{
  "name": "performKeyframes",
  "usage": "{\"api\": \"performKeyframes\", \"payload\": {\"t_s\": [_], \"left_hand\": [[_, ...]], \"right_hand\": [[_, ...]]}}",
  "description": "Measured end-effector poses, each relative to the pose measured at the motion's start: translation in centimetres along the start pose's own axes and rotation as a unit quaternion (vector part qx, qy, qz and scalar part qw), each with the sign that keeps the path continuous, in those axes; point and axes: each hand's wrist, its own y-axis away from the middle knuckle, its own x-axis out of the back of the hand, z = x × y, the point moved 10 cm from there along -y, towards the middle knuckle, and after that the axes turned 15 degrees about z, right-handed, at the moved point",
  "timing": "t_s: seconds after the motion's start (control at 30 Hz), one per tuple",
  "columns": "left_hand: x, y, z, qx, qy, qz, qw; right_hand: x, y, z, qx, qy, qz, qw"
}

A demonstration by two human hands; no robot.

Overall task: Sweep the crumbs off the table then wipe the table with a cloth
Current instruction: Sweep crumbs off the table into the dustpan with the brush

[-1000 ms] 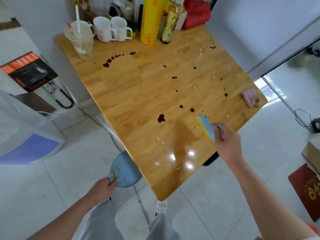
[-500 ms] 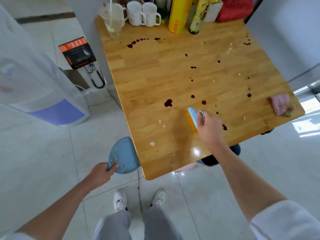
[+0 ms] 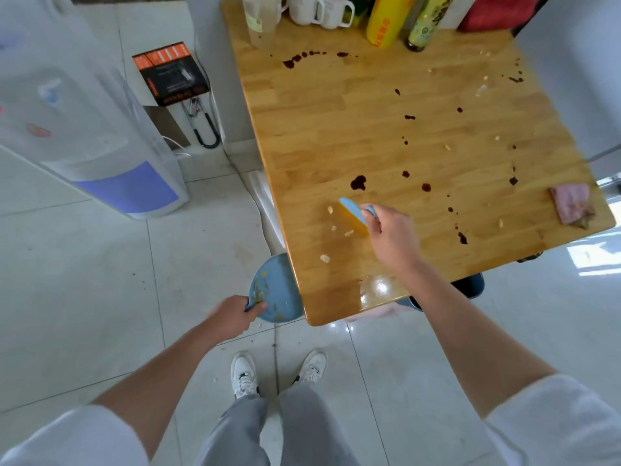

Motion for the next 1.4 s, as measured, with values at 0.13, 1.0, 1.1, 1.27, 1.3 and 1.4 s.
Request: {"api": "performKeyframes", "payload": {"t_s": [0.13, 1.0, 1.1, 1.27, 1.3, 1.4], "left_hand": [[0.0, -0.4, -0.2, 0.001, 0.000, 0.000, 1.000], [0.5, -1.7, 0.2, -0.052, -0.059, -0.011, 0.997], [-0.5, -1.1, -0.4, -0.046, -0.041, -0.027, 0.998], [-2.0, 0.4, -0.5, -0.061, -0.033, -0.032, 0.997], [-2.2, 0.6, -0.3, -0.061, -0.029, -0.032, 0.997], [-2.8, 1.0, 0.0, -0.060, -0.019, -0.037, 0.997]], "right_hand": [[-1.9, 2.7, -4.4, 0.085, -0.042, -0.051, 0.994], [-0.7, 10.2, -9.2, 0.090, -0.129, -0.011, 0.988], [3.5, 9.1, -4.4, 0.026, -0.083, 0.097, 0.991], [6.6, 10.1, 4.3, -0.119, 0.012, 0.146, 0.982], [6.2, 10.5, 4.3, -0.122, 0.012, 0.142, 0.982], [3.9, 12.3, 1.7, -0.110, -0.007, 0.124, 0.986]]}}
